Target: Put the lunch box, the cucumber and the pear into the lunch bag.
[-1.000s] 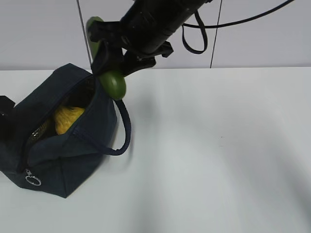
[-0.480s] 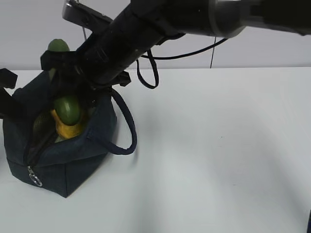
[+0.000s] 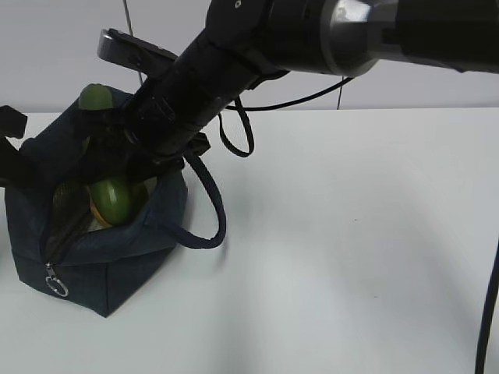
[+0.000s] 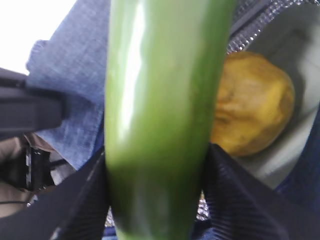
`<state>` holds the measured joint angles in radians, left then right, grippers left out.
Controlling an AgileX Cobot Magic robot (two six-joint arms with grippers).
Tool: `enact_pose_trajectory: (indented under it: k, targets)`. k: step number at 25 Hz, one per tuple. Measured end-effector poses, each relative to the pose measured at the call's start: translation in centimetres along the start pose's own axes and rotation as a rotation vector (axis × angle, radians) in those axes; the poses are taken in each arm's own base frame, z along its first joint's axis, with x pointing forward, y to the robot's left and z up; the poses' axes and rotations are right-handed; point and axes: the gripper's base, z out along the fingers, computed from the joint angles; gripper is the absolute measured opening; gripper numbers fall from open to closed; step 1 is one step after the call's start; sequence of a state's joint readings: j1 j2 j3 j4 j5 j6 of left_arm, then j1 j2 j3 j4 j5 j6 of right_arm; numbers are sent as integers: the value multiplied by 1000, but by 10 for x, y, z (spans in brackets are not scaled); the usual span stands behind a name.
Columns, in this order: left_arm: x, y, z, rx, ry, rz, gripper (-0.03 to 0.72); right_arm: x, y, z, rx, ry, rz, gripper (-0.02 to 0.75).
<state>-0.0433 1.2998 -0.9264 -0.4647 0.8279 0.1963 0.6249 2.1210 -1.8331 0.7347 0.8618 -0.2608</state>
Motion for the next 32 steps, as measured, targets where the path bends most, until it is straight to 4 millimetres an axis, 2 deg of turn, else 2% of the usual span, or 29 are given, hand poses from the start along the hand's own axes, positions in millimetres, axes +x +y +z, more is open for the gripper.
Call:
enact_pose_trajectory:
  k: [9,12,16,22,25,29,32]
  targets:
    - [0,0,0,0,0,0,1,-1,1,-7,45,1,-67,471]
    - [0,0,0,-1,0,1,1,-1,2,-13,64,1,-96,517]
    - [0,0,0,-1,0,1,1,-3,8,-23,78,-9,-126,561]
    - [0,0,0,0,1,1,1,-7,15,-46,157,-27,-202,562]
    - [0,0,0,-1,2,1,1,-6,15,-57,218,-8,-221,552]
    - [0,0,0,-1,4,1,1,-2,10,-65,309,54,-217,471]
    - [0,0,0,-1,4,2,1,0,8,-66,329,77,-212,441]
